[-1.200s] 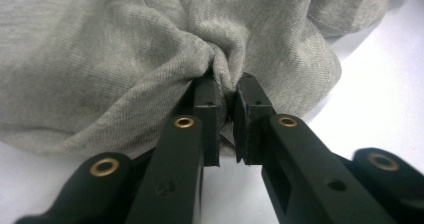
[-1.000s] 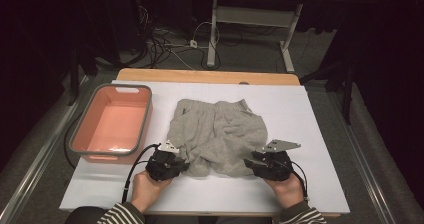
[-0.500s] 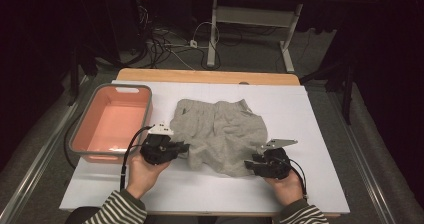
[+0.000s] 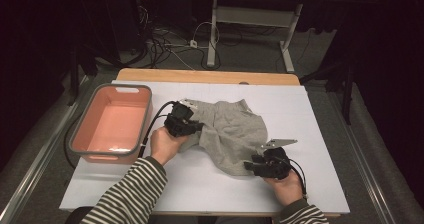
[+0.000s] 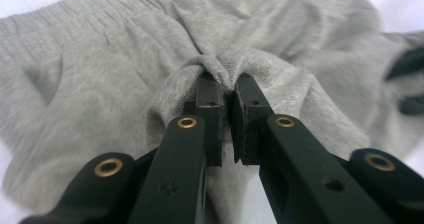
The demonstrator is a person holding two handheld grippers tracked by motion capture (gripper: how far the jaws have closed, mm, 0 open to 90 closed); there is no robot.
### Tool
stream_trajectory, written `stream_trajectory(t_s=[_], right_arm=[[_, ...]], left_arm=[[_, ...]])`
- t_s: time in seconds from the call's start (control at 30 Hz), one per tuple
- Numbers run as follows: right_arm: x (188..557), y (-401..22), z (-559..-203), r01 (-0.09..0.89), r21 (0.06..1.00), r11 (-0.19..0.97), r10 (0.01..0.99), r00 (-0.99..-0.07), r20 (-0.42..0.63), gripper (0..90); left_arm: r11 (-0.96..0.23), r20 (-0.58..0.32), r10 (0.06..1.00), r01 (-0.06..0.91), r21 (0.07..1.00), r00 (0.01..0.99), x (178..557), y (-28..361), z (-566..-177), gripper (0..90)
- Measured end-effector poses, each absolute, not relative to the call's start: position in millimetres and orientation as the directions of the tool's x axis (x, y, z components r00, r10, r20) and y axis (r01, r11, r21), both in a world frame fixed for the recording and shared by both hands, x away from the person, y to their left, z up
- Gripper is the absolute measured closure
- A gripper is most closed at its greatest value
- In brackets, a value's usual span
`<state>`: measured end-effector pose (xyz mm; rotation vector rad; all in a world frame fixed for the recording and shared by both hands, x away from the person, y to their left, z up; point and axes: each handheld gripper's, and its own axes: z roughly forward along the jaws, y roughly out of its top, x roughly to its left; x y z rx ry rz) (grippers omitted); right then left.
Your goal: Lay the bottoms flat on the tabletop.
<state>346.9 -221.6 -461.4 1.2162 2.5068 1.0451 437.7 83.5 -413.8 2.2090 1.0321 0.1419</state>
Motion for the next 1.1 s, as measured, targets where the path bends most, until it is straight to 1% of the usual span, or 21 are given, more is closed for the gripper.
stream_trajectory(t_s=[0.1,0.13,0.17,0.23,0.3,0.33,0.4,0.6,0.77,0.97,1.1], right_arm=[[347.5,-221.5,-461.7,0.628,0.653,0.424,0.742,-0.654,0.148,55.5],[347.7,-221.5,-461.8,0.63,0.651,0.424,0.742,-0.653,0.15,55.5],[347.9,-221.4,-462.1,0.63,0.651,0.424,0.742,-0.654,0.149,55.5],[348.0,-221.1,-462.4,0.631,0.648,0.428,0.742,-0.654,0.147,55.5],[347.8,-220.6,-462.6,0.632,0.646,0.429,0.742,-0.654,0.147,55.5],[348.0,-220.4,-462.8,0.631,0.645,0.431,0.742,-0.655,0.145,55.6],[348.4,-220.2,-463.1,0.631,0.644,0.432,0.741,-0.656,0.146,55.8],[348.6,-219.2,-462.9,0.629,0.644,0.436,0.739,-0.659,0.142,56.7],[349.0,-219.2,-463.1,0.631,0.642,0.437,0.739,-0.658,0.143,56.9],[349.6,-219.7,-463.3,0.635,0.64,0.432,0.741,-0.655,0.149,57.2],[349.4,-219.6,-463.3,0.635,0.64,0.432,0.742,-0.654,0.149,57.2]], left_arm=[[-0.465,-0.17,0.724,0.655,0.596,0.669,448.3,77.4,-426.9,80.2],[-0.469,-0.169,0.729,0.664,0.582,0.663,451.1,75.9,-432.1,78.2],[-0.477,-0.161,0.736,0.673,0.565,0.658,453.3,74.4,-436.9,72.7],[-0.491,-0.129,0.743,0.665,0.563,0.657,453.9,73.2,-441.2,66.2],[-0.481,-0.141,0.743,0.669,0.567,0.654,452.9,74.7,-437.4,62.0],[-0.476,-0.15,0.741,0.67,0.57,0.654,452.1,75.8,-435.1,58.1],[-0.468,-0.158,0.738,0.667,0.58,0.656,448.5,79.6,-428.0,55.2],[-0.478,-0.122,0.722,0.618,0.624,0.681,426.7,92.7,-407.4,53.2],[-0.519,-0.099,0.687,0.582,0.627,0.72,404.1,101.1,-399.8,54.2],[-0.548,-0.098,0.662,0.569,0.614,0.743,381.9,106.4,-411.8,55.5],[-0.546,-0.108,0.668,0.584,0.601,0.736,379.1,109.2,-425.6,55.4]])
